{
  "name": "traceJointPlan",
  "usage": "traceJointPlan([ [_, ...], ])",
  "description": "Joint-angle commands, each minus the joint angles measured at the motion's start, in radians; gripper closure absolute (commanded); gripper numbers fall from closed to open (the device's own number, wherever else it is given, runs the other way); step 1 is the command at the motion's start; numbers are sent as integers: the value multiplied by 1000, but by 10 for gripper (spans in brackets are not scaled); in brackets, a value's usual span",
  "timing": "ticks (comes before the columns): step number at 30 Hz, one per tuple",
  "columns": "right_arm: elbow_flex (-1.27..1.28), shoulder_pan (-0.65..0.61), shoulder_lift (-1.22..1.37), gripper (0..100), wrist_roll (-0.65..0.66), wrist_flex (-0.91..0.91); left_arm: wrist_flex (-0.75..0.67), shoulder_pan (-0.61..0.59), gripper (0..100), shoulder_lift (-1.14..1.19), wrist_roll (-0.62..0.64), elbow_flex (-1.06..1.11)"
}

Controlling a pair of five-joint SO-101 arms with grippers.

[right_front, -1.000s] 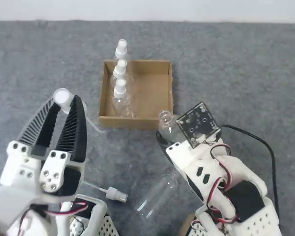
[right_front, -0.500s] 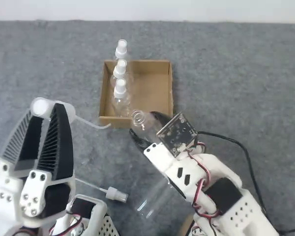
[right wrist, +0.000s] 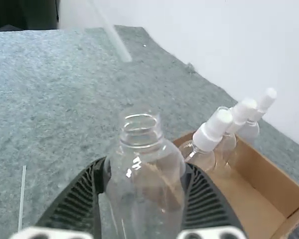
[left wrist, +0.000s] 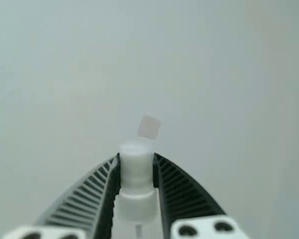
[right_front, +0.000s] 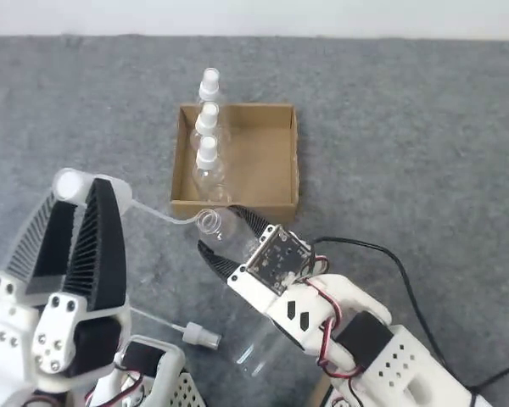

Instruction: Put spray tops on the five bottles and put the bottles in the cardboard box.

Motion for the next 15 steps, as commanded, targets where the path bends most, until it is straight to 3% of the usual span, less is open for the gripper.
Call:
traceJointPlan([
  [1,-11,-10,-27,991,18,-54,-29,0,989,-2,14,16],
  [15,-11,-10,-27,991,12,-56,-29,-2,989,-2,14,87],
])
